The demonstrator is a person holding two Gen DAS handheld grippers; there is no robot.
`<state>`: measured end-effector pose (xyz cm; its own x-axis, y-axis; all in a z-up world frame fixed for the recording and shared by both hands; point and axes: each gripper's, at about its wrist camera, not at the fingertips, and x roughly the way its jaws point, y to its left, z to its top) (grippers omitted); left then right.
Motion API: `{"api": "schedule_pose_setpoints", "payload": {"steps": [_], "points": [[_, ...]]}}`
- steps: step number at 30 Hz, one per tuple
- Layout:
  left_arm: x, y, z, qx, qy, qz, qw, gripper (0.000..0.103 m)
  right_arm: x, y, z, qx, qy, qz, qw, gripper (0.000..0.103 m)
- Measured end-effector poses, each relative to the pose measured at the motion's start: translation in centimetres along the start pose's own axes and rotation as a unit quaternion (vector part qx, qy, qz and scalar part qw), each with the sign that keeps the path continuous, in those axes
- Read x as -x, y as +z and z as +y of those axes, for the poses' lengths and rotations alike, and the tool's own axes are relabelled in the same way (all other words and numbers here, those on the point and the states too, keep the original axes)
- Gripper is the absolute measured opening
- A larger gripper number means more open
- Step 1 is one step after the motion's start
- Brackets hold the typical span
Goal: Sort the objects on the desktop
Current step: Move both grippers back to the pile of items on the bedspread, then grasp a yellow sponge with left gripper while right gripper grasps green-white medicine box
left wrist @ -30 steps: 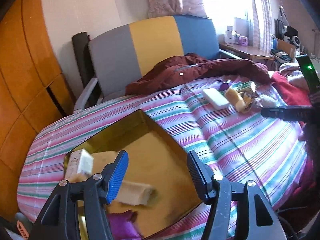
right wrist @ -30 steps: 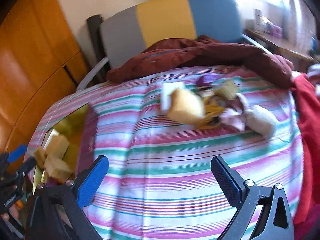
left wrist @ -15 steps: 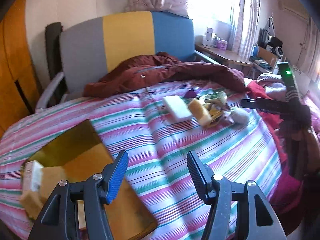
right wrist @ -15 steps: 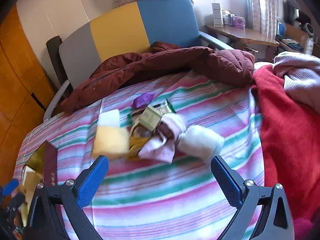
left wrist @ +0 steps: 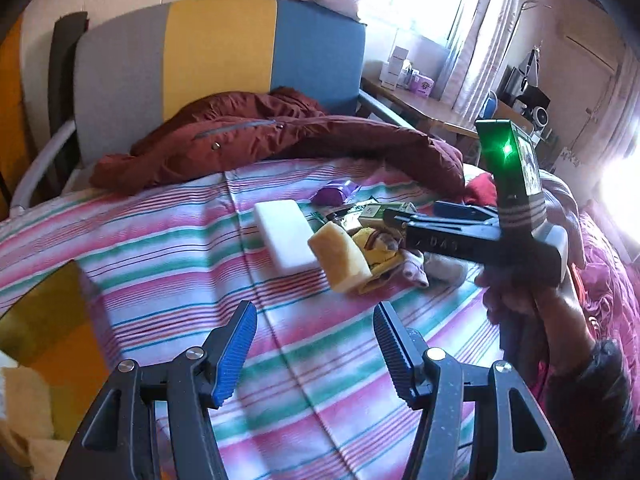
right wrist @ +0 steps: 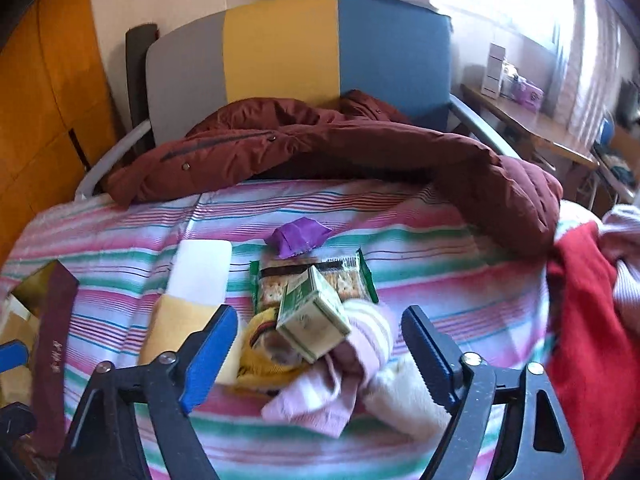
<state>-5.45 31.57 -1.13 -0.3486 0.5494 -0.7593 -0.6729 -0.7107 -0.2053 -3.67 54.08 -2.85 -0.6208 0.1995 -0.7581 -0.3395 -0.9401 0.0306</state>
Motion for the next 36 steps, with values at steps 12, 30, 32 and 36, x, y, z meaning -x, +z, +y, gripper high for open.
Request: {"api": "schedule_pose_setpoints", "payload": {"steps": [12,30,32,36], "points": [[-7.6,2.5,-0.6,0.045,-0.034,0.046,0.9973,0.062,-2.9,-0.2,0.1,0.03,0.01,0.032,0.999,0.042],[-7.4,1.9,-0.6,0.047,-0.04,0.032,0.9976,0.032,0.2,0.7,-1.2,-0.016,0.083,-0.021,0.996,0.042],[-5.6,1.6,0.1,0.051,-0.036,0.02,0.9978,0.032,0.8,0.7,-0.9,-0.016,0.102,-0.029,0.994,0.042],[-2.2,0.6,2.0,0.065,-0.019,0.003,0.9977,0.032,1.8,0.8,0.5,-0.008,0.144,-0.037,0.989,0.042]]}}
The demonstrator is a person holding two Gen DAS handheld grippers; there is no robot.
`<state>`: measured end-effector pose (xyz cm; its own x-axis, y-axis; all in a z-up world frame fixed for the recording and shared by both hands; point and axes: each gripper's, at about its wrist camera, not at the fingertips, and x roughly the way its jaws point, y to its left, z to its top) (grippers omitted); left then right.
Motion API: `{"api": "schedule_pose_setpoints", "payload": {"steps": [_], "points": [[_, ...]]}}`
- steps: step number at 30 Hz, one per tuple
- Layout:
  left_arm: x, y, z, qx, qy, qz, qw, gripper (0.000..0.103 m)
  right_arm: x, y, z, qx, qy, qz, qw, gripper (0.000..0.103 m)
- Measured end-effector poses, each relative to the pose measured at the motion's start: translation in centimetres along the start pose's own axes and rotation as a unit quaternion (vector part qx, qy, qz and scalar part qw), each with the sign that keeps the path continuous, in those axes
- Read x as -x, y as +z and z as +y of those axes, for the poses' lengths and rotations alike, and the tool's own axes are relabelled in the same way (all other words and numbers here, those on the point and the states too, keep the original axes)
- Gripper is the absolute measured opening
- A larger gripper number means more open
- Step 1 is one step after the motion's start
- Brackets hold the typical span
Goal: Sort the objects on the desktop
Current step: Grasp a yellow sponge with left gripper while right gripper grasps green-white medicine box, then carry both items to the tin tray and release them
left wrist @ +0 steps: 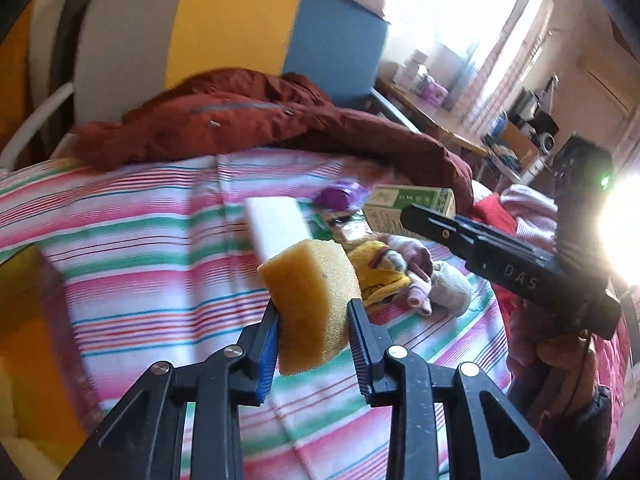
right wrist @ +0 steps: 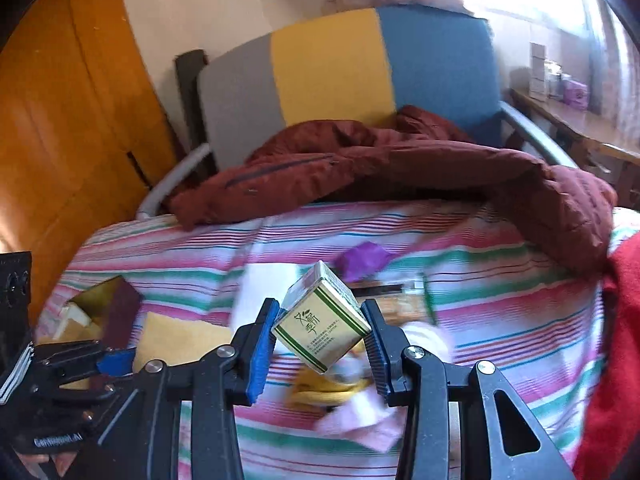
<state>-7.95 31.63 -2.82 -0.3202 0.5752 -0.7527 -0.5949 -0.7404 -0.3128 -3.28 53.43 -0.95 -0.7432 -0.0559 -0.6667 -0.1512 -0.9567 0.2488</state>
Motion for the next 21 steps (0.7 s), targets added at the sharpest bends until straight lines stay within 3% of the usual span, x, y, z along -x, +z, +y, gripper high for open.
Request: {"api": "schedule_pose_setpoints", "payload": {"steps": [10,21], "points": [[9.2,-2.8,7.3,0.045,0.067,-0.052,0.9954,0.032,-0.8,-1.1,7.6,0.044,0.077,0.032,0.996,0.042],[16.2,-6.5,17.2,0.115,0.16,-0.104,0.9747,0.032,-2.0,-2.8,20.9,0.104,0.156,0.067,0.98,0.042]]}}
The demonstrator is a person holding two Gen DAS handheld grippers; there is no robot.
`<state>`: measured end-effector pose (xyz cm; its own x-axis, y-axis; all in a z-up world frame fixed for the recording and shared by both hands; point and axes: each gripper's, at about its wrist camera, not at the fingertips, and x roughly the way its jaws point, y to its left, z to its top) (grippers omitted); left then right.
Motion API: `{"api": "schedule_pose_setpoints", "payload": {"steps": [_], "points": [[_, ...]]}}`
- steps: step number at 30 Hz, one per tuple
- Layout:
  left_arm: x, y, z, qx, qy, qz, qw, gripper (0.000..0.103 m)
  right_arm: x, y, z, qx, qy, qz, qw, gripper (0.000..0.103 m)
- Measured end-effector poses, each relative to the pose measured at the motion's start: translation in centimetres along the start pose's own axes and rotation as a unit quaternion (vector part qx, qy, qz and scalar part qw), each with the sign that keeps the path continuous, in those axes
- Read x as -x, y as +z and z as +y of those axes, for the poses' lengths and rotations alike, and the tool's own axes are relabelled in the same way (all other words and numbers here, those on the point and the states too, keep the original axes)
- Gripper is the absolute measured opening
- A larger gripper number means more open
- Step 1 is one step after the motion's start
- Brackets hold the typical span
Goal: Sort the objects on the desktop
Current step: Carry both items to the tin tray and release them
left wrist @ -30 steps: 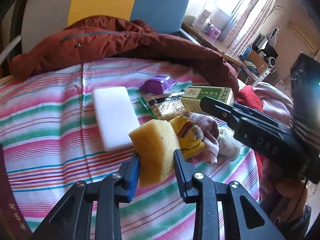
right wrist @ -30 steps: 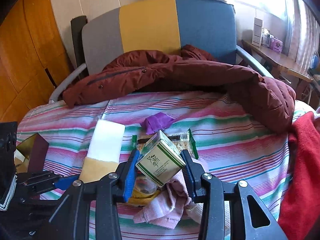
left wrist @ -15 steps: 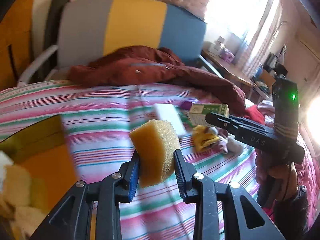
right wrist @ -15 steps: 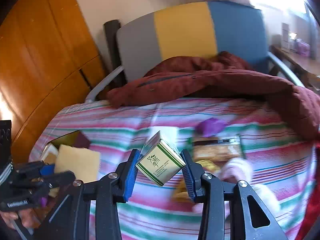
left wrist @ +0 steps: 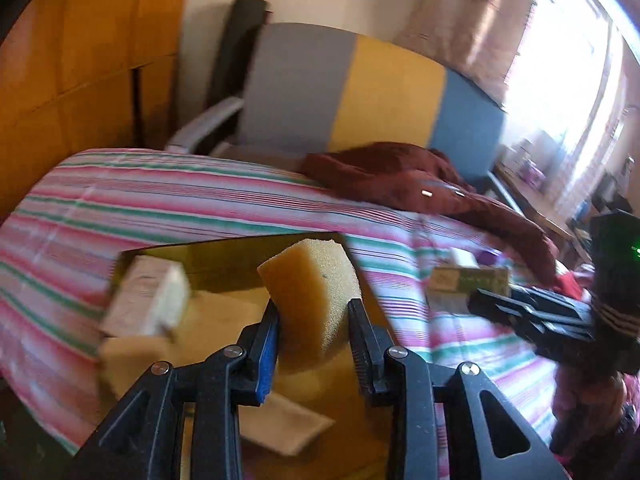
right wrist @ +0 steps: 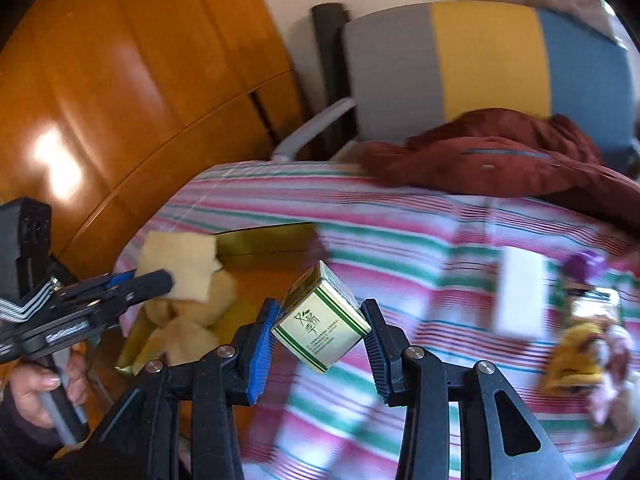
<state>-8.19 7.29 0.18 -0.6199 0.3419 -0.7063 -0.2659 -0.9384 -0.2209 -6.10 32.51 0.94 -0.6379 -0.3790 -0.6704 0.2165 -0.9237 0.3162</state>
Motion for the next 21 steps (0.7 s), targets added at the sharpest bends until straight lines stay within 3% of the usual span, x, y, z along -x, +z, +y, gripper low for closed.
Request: {"api": "schedule_pose_setpoints", "payload": {"steps": [3,7,14,21], "points": [[-0.1,0.3,3.1,0.017,0.039,-0.009,0.9991,0.034,-1.8,0.3,3.4,0.013,0.017,0.01,1.0,0.042],[-0.9,0.6,6.5,0.041,0.06,0.0,0.9974,0.04,-4.5,0.7,7.6,0.034,0.017,0.022,0.999,0.043],[0.2,-0.9,8.9,0.055,0.06,-0.008,0.9966,0.046,-7.2,0.5,11.9,0.064,-0.009,0.035,0.997,0.063],[1.8,-2.5,8.6,0.053,0.051,-0.017,0.9972,0.046,-6.4,-1.0,15.4,0.118,-0.051,0.028,0.991,0.068]]}}
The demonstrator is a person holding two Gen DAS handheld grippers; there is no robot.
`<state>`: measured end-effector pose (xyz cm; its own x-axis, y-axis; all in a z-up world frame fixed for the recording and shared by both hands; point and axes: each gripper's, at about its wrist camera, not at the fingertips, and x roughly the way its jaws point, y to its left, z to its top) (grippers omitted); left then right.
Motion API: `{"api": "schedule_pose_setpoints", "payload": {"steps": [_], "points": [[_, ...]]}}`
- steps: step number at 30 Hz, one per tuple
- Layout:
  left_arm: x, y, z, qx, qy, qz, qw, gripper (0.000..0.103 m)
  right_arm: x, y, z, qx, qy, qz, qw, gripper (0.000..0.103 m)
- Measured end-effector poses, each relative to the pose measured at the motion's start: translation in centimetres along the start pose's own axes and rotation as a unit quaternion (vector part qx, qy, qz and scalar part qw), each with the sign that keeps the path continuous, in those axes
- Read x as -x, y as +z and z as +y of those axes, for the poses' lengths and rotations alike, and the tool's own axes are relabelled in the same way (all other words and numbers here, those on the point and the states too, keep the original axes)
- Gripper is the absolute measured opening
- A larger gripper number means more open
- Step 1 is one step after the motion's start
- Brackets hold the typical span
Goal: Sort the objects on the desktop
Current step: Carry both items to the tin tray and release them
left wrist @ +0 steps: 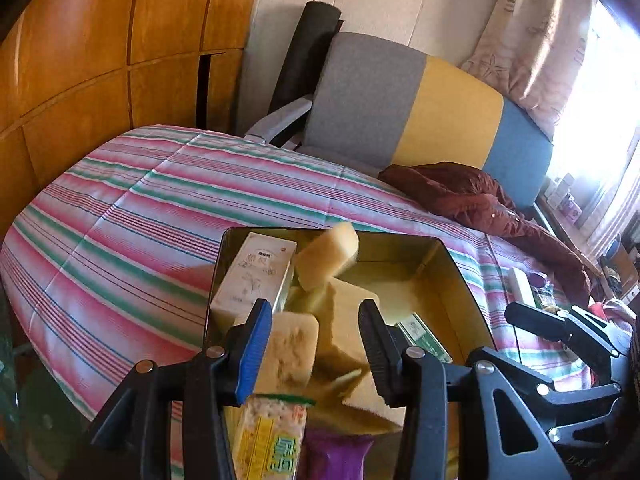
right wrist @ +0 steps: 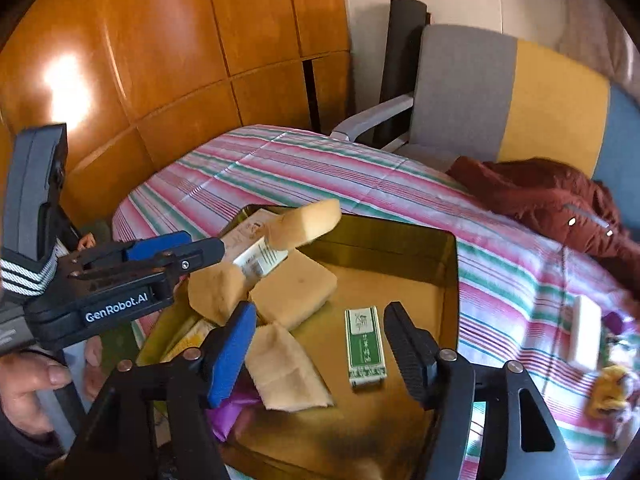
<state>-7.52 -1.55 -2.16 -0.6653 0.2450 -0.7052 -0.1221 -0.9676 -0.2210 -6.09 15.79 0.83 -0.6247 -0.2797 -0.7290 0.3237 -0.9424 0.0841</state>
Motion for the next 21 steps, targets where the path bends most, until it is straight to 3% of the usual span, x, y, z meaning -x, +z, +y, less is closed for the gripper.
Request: {"api": "schedule_pose_setpoints", "payload": {"steps": [10,21], "points": [[2.6,-0.9,-1.0,-0.017,-0.009,-0.011,0.9998,0.046,2.9,-1.1,2.5,0.031,-0.052,-0.018,0.998,0.074],[4.0,-1.3,-2.6,-0.038,-0.018,-0.014,0.999,0.046,5.4,-1.9,3.5,0.042,-0.077,-0.039,0.995,0.076]]}}
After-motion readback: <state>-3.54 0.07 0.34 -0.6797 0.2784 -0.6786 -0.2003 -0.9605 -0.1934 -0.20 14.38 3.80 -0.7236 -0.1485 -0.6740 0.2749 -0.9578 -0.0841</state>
